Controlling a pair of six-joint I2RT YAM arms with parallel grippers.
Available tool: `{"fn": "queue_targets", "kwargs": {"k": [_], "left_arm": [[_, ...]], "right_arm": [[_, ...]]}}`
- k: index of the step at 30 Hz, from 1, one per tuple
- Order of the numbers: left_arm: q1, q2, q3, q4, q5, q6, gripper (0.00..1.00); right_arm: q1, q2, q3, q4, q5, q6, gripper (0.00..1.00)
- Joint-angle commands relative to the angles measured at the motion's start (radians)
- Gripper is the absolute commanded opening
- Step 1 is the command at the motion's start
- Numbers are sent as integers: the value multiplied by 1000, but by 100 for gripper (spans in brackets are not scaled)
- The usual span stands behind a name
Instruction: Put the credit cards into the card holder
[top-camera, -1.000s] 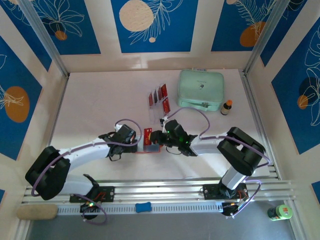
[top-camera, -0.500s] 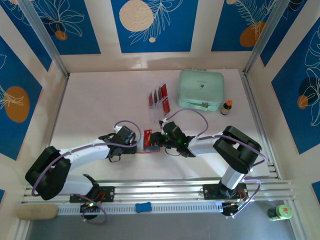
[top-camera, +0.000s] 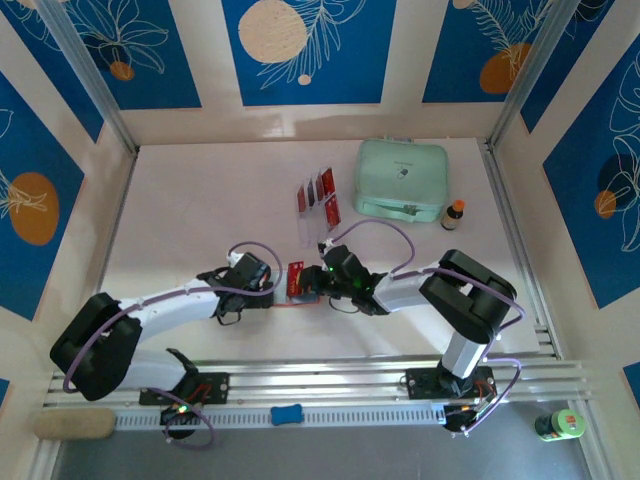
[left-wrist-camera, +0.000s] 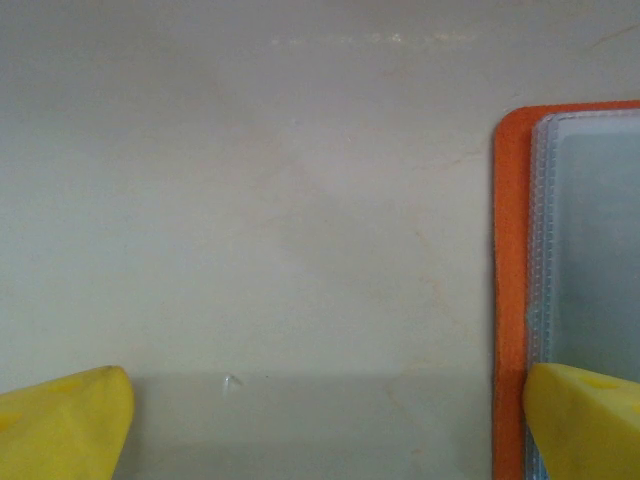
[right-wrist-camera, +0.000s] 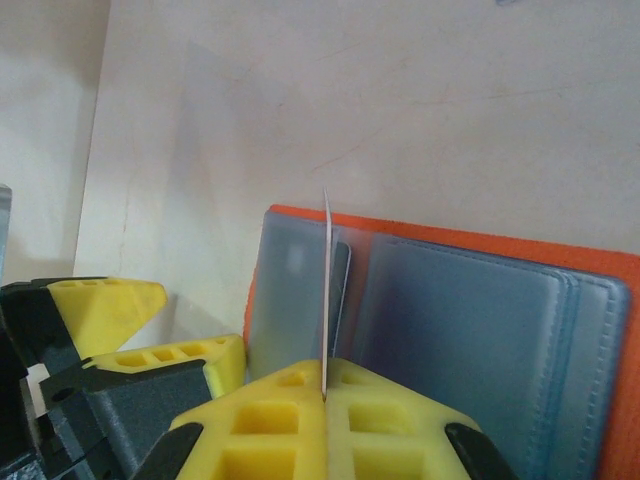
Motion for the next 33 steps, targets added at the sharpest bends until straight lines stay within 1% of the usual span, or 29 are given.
{"fn": "queue_targets", "kwargs": {"k": [1, 13, 19, 25, 33], "left_arm": [[8, -13, -15, -6, -9, -17, 100], [8, -67, 43, -27, -5, -1, 100], [8, -22, 66, -13, 1, 9, 100], [9, 25, 51, 16, 3, 3, 100], [9, 47, 28, 24, 1, -9, 100]], "right_arm": [[7, 20, -6, 24, 20, 17, 0], [6, 29, -17, 37, 19, 39, 0], [6, 33, -26, 38, 22, 47, 0], [6, 35, -35, 42, 25, 54, 0], [9, 44, -39, 49, 20, 64, 0]]}}
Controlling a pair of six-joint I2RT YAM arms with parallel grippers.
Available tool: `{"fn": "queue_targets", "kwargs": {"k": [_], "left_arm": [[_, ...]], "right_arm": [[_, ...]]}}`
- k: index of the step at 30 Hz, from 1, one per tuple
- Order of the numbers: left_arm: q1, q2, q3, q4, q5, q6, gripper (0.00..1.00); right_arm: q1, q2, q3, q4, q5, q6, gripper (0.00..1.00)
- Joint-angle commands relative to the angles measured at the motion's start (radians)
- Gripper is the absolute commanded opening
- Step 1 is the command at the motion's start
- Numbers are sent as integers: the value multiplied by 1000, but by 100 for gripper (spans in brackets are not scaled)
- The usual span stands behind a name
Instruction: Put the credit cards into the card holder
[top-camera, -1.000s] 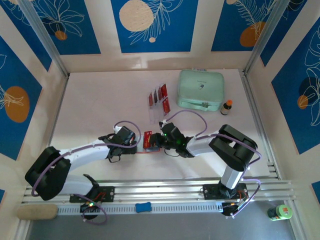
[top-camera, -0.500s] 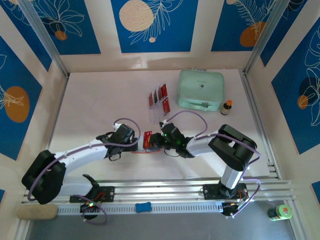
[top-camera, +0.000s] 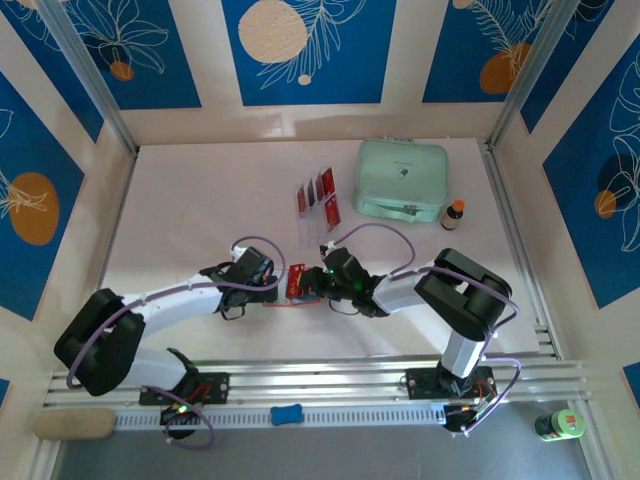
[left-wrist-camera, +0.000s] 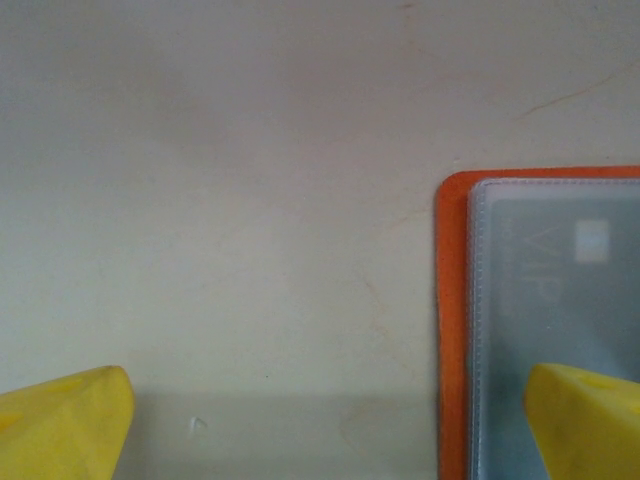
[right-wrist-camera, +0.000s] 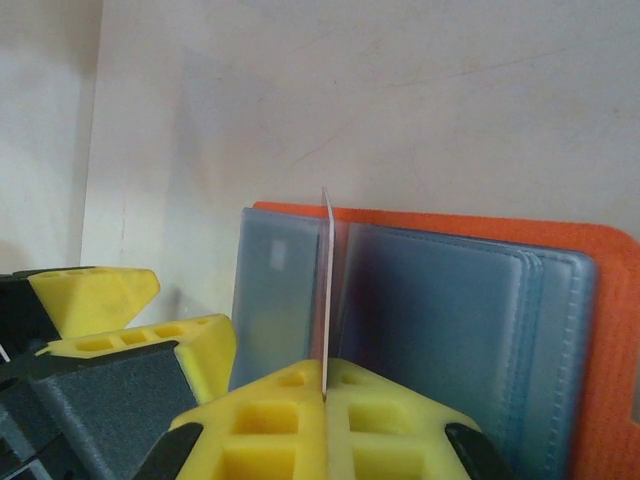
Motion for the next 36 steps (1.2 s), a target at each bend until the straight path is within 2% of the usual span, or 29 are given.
{"fn": "queue_targets", "kwargs": {"k": [1, 25, 36], "left_arm": [[9, 17, -18, 4, 0, -13, 100], [9, 32, -38, 26, 6, -21, 100], [9, 30, -42, 28, 6, -22, 100]], "right_arm": [[8, 22, -21, 7, 18, 11, 0], [15, 41, -23, 19, -21, 20, 0], [25, 29, -30, -34, -9, 48, 0]]}}
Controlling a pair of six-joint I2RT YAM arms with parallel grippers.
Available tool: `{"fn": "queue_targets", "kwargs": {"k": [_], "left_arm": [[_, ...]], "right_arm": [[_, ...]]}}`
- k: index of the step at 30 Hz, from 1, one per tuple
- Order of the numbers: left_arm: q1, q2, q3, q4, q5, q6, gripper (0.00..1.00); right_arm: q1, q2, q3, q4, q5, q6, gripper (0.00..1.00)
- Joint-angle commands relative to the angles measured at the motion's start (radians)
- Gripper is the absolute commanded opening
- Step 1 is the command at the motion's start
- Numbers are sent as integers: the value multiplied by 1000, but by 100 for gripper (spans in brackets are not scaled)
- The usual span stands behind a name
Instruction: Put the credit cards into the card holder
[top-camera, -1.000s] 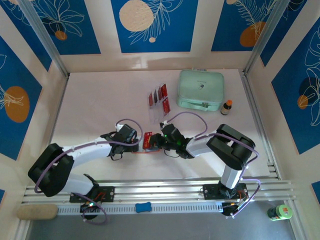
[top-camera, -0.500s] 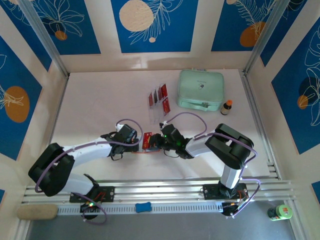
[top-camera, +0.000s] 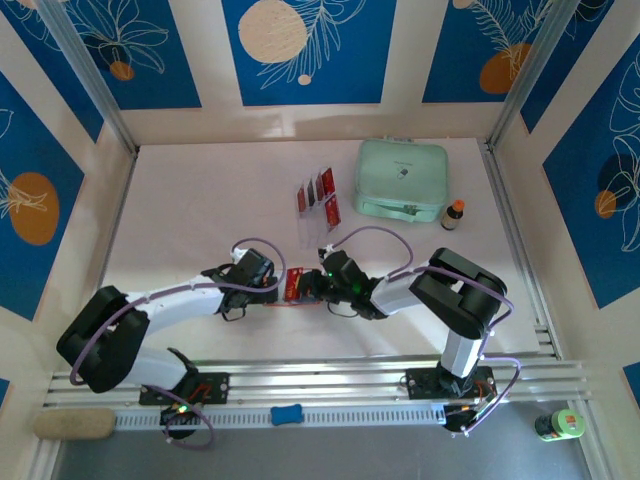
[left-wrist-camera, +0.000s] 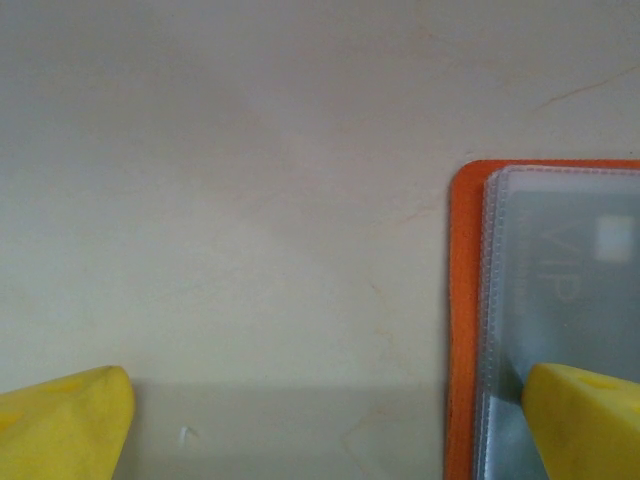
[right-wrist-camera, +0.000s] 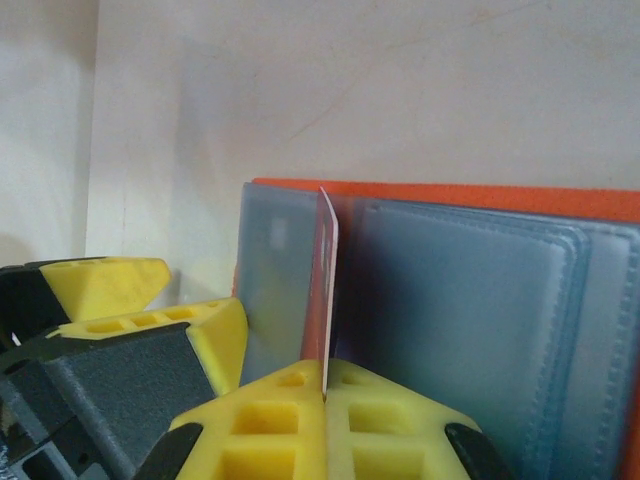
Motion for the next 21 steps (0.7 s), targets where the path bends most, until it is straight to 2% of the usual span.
{"fn": "queue_targets", "kwargs": {"k": [1, 21], "left_arm": [[8, 13, -24, -8, 6, -11, 100], [9, 19, -26, 2, 6, -11, 100]], "right_arm": [[13, 0, -24, -69, 7, 17, 0], [14, 7, 37, -249, -10, 62, 0]]}}
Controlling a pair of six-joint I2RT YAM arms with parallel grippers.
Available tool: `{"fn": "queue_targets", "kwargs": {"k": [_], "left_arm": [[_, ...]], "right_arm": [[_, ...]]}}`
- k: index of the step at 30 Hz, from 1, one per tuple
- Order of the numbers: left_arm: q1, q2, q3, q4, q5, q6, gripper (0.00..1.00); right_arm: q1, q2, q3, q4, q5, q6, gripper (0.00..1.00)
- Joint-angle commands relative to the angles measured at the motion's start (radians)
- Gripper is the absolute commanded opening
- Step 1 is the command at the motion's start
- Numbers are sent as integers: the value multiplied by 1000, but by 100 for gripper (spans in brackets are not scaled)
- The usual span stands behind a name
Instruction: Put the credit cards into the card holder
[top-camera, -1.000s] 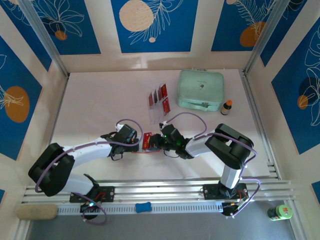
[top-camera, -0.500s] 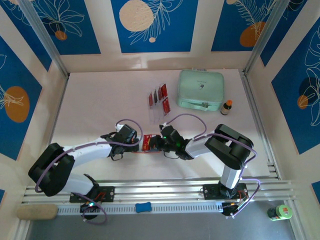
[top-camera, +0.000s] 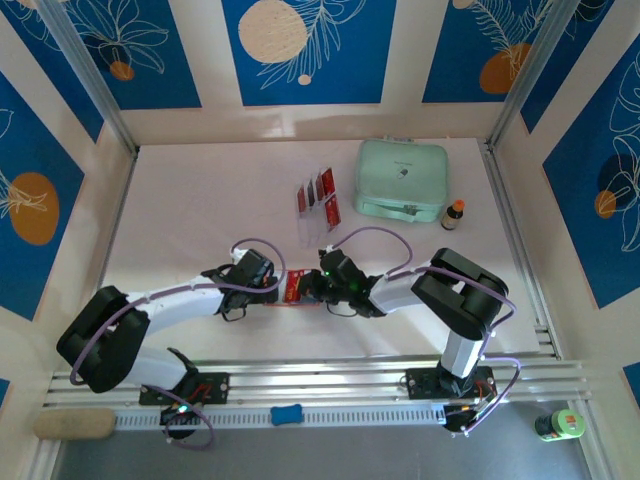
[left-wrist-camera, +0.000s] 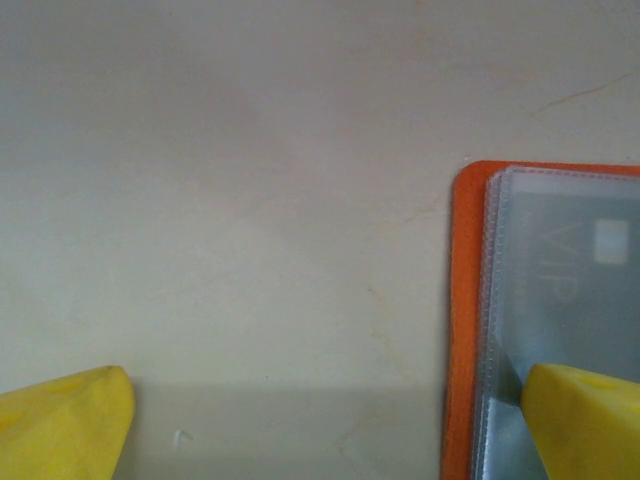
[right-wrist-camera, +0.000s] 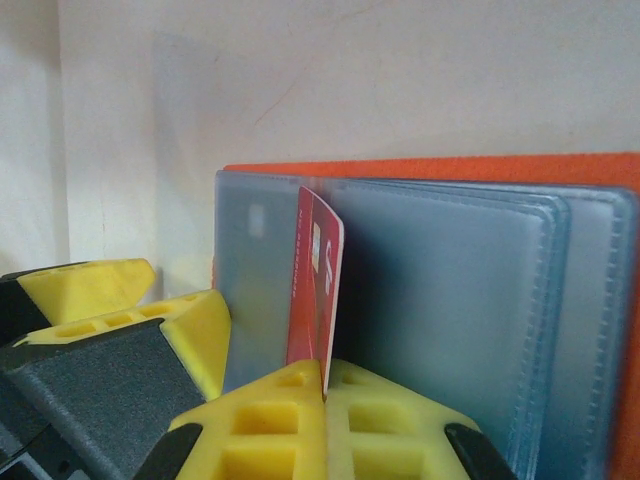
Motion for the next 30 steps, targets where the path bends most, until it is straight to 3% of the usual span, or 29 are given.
{"fn": "queue_targets", "kwargs": {"k": [1, 13, 14, 17, 19, 25, 30], "left_arm": [[9, 20, -19, -14, 6, -1, 100], [8, 17, -18, -13, 7, -1, 100], [9, 15, -16, -14, 8, -1, 100], [9, 1, -6, -26, 12, -2, 100], [10, -18, 6, -40, 10, -3, 100], [21, -61, 46, -102, -16, 0, 100], [35, -67, 45, -112, -18, -6, 100]], "right_arm": [[9, 19, 7, -144, -12, 12, 0], [3, 69, 61, -210, -78, 14, 0], [1, 72, 68, -222, -87, 7, 5], [-18, 70, 109, -285, -133, -45, 31], [-35, 59, 154, -373, -168, -106, 40], [-53, 4, 270, -627, -152, -253, 43], [-52, -12, 316, -716, -116, -297, 39]]}}
